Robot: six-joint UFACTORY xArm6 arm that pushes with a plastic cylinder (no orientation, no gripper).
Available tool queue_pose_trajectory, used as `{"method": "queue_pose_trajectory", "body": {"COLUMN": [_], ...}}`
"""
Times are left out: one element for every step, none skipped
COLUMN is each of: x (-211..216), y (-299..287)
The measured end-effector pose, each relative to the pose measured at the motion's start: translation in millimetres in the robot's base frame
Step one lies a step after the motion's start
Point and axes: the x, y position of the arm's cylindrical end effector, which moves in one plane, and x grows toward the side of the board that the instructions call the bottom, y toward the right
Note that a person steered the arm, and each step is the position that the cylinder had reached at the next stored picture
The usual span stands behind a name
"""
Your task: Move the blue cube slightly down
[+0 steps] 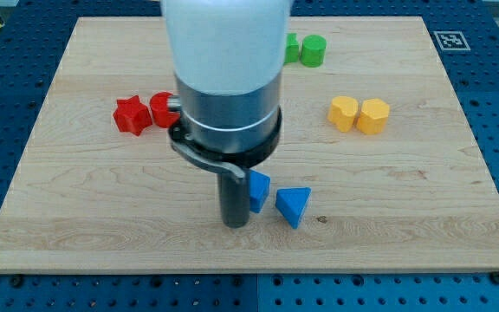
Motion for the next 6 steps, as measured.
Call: {"method": "queue_pose_trajectory", "body": {"x": [-16.9,-74.5,-79.1,-79.1,-79.1,-71.3], "y": [-46.2,-46.7,-30.4,-6.9,4.9,12.8]}}
